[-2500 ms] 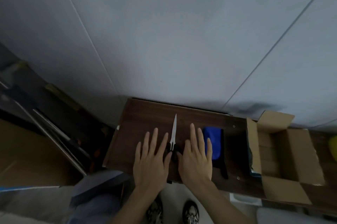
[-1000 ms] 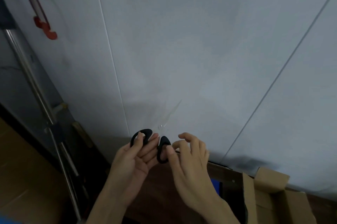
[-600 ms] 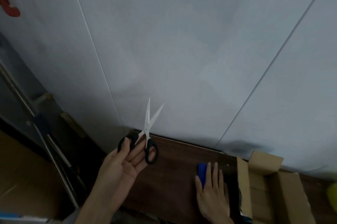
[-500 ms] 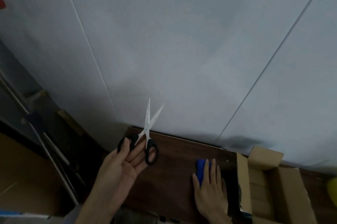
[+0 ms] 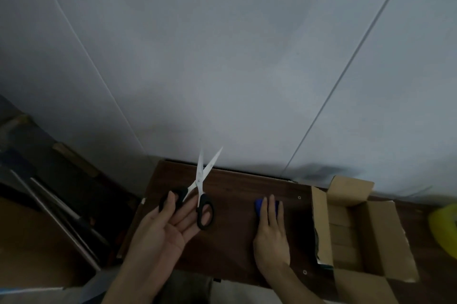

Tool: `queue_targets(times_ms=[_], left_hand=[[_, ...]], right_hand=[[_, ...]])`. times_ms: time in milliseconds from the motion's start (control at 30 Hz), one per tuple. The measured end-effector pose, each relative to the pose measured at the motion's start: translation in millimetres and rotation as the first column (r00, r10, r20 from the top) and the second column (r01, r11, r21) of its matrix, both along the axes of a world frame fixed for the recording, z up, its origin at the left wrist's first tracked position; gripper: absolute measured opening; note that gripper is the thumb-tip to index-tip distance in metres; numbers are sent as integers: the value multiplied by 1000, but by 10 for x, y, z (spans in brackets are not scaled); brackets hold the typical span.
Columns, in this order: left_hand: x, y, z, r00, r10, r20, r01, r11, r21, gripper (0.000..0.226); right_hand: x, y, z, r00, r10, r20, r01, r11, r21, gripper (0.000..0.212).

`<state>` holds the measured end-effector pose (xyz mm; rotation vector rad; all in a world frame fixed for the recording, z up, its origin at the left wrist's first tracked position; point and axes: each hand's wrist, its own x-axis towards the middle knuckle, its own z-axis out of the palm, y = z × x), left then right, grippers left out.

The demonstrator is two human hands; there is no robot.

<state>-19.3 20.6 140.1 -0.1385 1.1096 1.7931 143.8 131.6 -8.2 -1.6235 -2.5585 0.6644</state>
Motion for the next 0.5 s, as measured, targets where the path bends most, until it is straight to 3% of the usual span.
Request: queue_targets(times_ms=[167, 300, 400, 500], left_hand=[[-15, 10, 117, 1000, -1, 18, 1, 1000, 20, 28], [-18, 36, 283, 1000, -8, 24, 6, 999, 47, 30], [-18, 62, 506, 999, -35, -8, 36, 993, 112, 33], [-26, 93, 823, 995, -42, -86, 57, 982, 177, 34]], right_hand=[[17, 79, 100, 967, 47, -251, -39, 999, 37, 84], [-46, 159, 393, 887, 216, -407, -81, 942, 325, 106], [-176, 199, 904, 818, 377, -435, -120, 851, 512, 120], [-285, 286, 1448, 761, 510, -401, -126, 723, 679, 120]])
